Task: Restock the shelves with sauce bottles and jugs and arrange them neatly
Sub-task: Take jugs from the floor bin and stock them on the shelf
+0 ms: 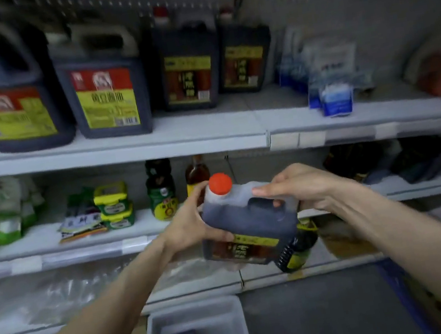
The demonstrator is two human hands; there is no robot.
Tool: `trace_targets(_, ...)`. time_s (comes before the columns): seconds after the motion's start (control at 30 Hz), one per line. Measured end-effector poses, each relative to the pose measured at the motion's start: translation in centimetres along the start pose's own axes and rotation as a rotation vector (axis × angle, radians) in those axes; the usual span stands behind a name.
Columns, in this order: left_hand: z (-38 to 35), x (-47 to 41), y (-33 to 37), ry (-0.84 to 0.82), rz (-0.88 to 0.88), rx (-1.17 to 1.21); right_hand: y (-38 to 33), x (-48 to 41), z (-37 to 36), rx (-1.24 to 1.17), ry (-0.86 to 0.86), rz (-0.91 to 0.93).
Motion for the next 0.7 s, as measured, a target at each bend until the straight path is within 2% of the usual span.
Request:
trace_targets(0.17, 4.1, 0.3, 11.2, 0.054, -0.126, -0.013, -9.2, 6.7, 5.6, 0.019, 0.063, 0.113)
trace_targets(0.3, 5.2, 0.4, 16.8, 0.067, -0.176, -0.036, -13.3, 10.1, 8.8, 0.071, 0.143, 0.176)
trace_targets(0.43, 6.2, -0.7, 20.3, 0.105, -0.202, -0.028, -15.9, 11.2, 11.7, 0.153, 0.232, 0.225)
trace_targets(0.7, 6.6, -6.2, 24.1, 0.149, -0.252, -0.069, -18.8, 8.3, 17.3, 0.099, 0.330, 0.365)
Point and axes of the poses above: each hand's wrist, its own x-axis away from the middle knuckle, its own z-axis out of the back of the hand, y = z × x, the point moved 10 cm from there along -x, towards the middle knuckle, and after that the axes turned 3 degrees about -z, right-handed, at the moved point
